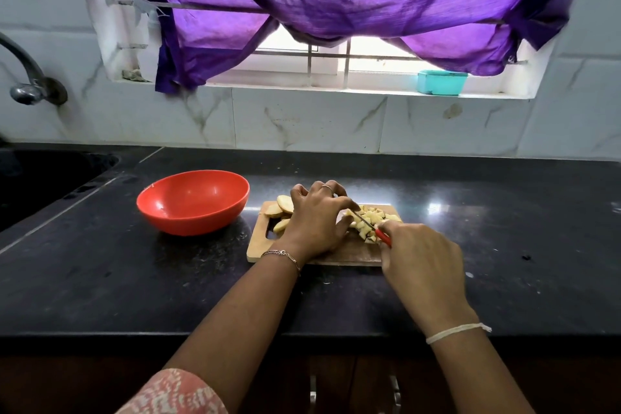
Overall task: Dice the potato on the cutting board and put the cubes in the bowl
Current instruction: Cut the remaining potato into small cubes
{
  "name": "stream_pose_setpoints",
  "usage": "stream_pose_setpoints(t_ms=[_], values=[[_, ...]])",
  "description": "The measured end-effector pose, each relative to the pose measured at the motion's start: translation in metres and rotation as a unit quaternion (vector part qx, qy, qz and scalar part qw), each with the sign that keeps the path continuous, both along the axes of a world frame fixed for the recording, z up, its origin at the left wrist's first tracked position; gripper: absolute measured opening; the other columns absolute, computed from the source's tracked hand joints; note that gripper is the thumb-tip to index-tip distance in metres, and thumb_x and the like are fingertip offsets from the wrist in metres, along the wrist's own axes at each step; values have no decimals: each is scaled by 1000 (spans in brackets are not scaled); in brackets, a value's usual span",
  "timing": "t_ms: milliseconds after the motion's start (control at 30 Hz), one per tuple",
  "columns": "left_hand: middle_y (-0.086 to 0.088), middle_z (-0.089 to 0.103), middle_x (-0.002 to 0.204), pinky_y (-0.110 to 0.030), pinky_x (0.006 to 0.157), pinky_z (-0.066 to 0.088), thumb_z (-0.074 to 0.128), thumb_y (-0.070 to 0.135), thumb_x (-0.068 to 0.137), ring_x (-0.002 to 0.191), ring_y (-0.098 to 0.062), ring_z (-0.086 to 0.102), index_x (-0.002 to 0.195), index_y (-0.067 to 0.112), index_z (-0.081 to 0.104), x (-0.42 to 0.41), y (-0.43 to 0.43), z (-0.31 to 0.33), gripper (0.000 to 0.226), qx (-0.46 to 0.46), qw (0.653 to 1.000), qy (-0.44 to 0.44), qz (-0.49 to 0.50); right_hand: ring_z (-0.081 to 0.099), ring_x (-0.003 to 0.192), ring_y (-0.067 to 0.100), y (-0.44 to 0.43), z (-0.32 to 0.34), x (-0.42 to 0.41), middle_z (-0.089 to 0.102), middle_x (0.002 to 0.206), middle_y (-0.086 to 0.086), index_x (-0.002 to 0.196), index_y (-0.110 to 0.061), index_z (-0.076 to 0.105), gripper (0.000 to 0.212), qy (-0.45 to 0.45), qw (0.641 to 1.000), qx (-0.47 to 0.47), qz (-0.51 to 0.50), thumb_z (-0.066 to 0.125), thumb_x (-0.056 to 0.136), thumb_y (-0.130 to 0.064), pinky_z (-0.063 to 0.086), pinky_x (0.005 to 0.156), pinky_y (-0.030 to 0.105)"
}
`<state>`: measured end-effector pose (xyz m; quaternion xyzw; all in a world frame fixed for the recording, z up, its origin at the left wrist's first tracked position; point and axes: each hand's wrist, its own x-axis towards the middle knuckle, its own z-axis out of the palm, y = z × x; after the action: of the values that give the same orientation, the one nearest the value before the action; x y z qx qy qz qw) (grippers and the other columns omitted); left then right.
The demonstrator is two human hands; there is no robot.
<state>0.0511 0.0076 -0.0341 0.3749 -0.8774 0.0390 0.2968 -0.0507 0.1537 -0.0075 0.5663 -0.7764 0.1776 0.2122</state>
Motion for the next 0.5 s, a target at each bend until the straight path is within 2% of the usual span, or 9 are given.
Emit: stream_pose_setpoints(t_ms=[167, 267, 367, 433, 500], values=[[11, 48, 131, -38, 93, 13, 58, 39, 90, 127, -13, 37, 121, 41, 60, 4, -2, 2, 30, -16, 999, 27, 26, 65, 79, 15, 2, 0, 0, 67, 89, -7, 107, -29, 65, 17, 10, 999, 12, -28, 56, 93, -25, 50, 64, 28], [10, 49, 130, -38, 95, 12, 58, 29, 92, 126, -14, 39, 122, 39, 59, 6, -1, 3, 32, -14, 997, 59, 46, 65, 83, 15, 5, -1, -2, 68, 93, -7, 111, -31, 64, 19, 2, 1000, 3, -22, 55, 94, -29, 47, 65, 26], [9, 52, 127, -38, 92, 14, 55, 13, 93, 122, -15, 42, 122, 37, 60, 11, -5, 4, 38, -16, 990, 102, 94, 64, 88, 16, 8, 0, -5, 68, 99, -5, 120, -33, 62, 26, -54, 998, -26, -6, 55, 94, -36, 44, 67, 25], [11, 55, 122, -35, 86, 14, 54, 5, 90, 116, -13, 46, 118, 38, 62, 17, -9, 4, 43, -18, 981, 138, 134, 63, 92, 18, 10, 1, -7, 69, 102, -3, 131, -35, 55, 36, -96, 995, -31, 3, 54, 95, -37, 44, 69, 27], [11, 57, 118, -35, 87, 16, 54, 0, 88, 113, -12, 49, 114, 37, 63, 24, -13, 4, 46, 8, 973, 176, 150, 63, 93, 20, 10, 0, -7, 69, 103, -1, 139, -35, 47, 44, -121, 992, -28, 13, 53, 95, -36, 47, 72, 30]])
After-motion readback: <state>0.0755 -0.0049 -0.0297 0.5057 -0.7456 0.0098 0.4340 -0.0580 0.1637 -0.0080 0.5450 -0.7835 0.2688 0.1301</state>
